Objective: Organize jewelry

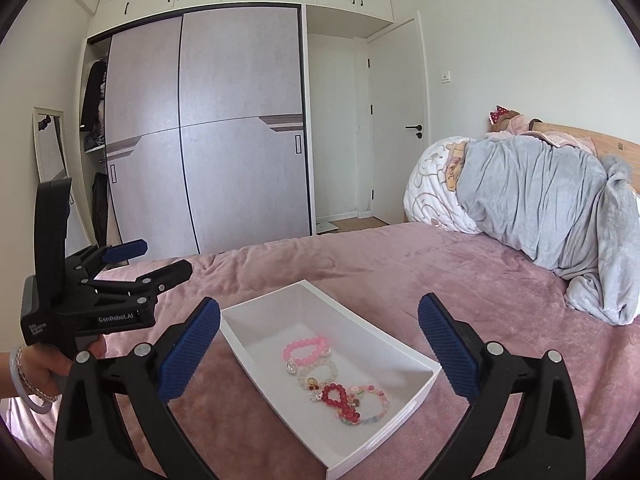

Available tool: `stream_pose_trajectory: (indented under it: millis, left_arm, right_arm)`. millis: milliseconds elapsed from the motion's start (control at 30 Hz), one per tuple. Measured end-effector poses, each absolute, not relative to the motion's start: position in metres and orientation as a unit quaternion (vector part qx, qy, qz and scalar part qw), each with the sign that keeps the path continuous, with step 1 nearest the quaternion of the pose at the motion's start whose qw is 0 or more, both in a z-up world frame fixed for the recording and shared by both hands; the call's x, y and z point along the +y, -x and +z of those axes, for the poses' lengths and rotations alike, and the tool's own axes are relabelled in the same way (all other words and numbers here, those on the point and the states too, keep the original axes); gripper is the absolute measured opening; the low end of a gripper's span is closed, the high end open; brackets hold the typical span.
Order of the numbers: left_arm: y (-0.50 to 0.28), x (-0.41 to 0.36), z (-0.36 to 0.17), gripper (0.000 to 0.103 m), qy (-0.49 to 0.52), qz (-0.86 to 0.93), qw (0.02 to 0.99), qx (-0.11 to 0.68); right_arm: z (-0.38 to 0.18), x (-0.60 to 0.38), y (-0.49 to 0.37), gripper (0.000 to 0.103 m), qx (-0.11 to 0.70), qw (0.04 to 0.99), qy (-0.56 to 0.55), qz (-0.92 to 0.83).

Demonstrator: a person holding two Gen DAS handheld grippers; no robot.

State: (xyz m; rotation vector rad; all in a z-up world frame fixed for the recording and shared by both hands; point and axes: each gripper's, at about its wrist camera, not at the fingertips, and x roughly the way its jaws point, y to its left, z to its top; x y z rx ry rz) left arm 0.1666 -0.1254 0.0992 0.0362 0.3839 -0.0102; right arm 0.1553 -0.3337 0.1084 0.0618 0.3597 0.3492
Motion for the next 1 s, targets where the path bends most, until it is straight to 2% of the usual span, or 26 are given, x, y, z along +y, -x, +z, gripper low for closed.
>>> stream_pose_trajectory:
  millis: [200, 600, 1000]
  left_arm:
    - [-0.142, -0.135, 0.067, 0.1, -0.042, 0.011, 0.979, 0.199]
    - [-0.125, -0.155, 0.011, 0.1, -0.056, 0.0, 0.969, 0.241]
    - [-0.134, -0.154, -0.01, 0.099, -0.052, 0.001, 0.966, 0.254]
  right_arm:
    - [0.091, -0.333, -0.125, 0.098, 0.175, 0.975, -0.029, 0.136]
    - [0.005, -0.333, -0.111, 0.098, 0.184, 0.976, -0.016, 0.113]
    - [-0.007, -0.335, -0.12, 0.098, 0.19, 0.975, -0.008, 0.113]
